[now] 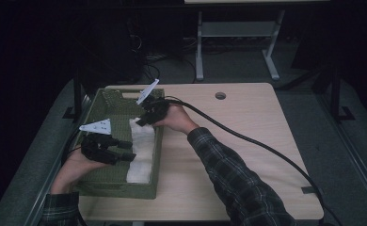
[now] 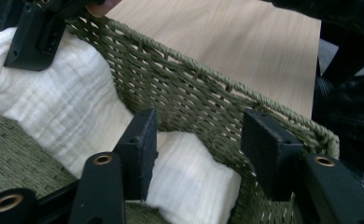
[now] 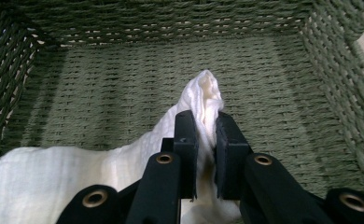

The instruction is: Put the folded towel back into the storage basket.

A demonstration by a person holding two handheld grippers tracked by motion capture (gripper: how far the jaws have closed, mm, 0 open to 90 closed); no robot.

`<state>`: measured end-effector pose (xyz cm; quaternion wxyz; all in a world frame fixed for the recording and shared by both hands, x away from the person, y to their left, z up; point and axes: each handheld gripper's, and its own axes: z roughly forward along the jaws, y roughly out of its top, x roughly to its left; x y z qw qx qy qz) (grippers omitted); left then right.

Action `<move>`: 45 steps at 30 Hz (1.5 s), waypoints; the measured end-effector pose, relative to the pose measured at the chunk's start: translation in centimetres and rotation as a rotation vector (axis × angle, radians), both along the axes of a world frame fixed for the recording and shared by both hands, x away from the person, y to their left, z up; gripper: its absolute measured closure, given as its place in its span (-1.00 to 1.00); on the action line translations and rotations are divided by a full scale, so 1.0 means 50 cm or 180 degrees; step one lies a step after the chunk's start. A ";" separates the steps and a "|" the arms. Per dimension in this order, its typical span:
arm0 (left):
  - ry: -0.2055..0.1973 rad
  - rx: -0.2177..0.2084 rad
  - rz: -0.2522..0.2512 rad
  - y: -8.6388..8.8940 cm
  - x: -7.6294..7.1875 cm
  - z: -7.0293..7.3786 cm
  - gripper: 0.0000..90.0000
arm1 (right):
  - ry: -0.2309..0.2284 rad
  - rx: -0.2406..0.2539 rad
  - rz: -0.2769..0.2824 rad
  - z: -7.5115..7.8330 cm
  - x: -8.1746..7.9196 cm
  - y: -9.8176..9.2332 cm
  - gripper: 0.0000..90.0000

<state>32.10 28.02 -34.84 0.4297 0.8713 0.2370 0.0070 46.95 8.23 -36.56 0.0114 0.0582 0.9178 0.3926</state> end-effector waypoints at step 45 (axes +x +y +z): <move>-0.0115 -0.0142 0.0268 -0.062 0.025 0.018 -0.21 | -0.0179 0.0214 -0.0376 0.053 0.072 -0.081 0.07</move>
